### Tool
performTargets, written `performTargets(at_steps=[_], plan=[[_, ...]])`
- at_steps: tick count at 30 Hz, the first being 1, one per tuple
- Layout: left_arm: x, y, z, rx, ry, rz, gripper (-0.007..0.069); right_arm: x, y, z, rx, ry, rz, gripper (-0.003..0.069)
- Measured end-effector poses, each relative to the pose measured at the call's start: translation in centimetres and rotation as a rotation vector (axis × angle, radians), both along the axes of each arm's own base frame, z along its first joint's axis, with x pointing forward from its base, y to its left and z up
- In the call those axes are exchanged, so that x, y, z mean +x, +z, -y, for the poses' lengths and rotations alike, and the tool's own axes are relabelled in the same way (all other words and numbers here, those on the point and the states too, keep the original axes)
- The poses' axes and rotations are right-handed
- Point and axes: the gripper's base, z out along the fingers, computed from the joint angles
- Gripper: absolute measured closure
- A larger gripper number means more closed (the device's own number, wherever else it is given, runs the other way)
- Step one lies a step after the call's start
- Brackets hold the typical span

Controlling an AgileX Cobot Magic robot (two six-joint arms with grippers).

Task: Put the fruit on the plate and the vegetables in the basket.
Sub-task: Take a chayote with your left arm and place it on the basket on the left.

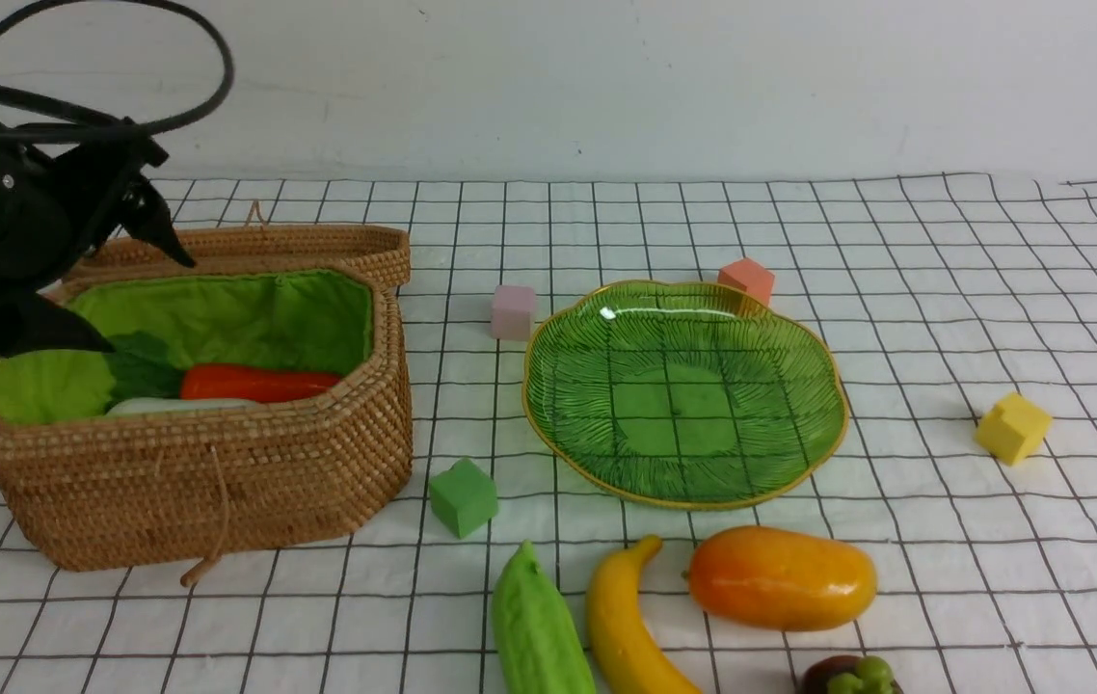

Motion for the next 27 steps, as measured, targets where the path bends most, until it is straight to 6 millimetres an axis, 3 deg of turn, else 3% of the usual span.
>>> performTargets(at_steps=[3,5,7,8,10,11,12,16,18,21,27], plan=[[-2.7,1.1,4.0,0.062,-0.302,-0.065,0.0069,0.0,0.0,0.0,0.0,0.0,0.0,0.042],[-3.7,1.3,5.8,0.061,-0.373,-0.075,0.0072,0.0,0.0,0.0,0.0,0.0,0.0,0.042],[-5.9,0.7,9.6,0.043,-0.482,-0.124,0.0074,0.0,0.0,0.0,0.0,0.0,0.0,0.042],[-6.1,0.6,9.9,0.041,-0.487,-0.131,0.0074,0.0,0.0,0.0,0.0,0.0,0.0,0.042],[-7.6,-1.6,13.3,0.032,-0.527,-0.216,0.0074,0.0,0.0,0.0,0.0,0.0,0.0,0.042],[-7.6,-1.8,13.3,0.031,-0.52,-0.222,0.0074,0.0,0.0,0.0,0.0,0.0,0.0,0.042],[-7.9,-3.1,15.1,0.037,-0.532,-0.248,0.0074,0.0,0.0,0.0,0.0,0.0,0.0,0.042],[-7.2,-6.4,18.9,0.049,-0.558,-0.252,0.0074,0.0,0.0,0.0,0.0,0.0,0.0,0.042],[-7.0,-7.3,19.7,0.05,-0.564,-0.256,0.0074,0.0,0.0,0.0,0.0,0.0,0.0,0.042],[-6.2,-10.9,21.3,0.072,-0.57,-0.319,0.0074,0.0,0.0,0.0,0.0,0.0,0.0,0.042],[-5.3,-15.4,22.0,0.108,-0.549,-0.422,0.0078,0.0,0.0,0.0,0.0,0.0,0.0,0.042]])
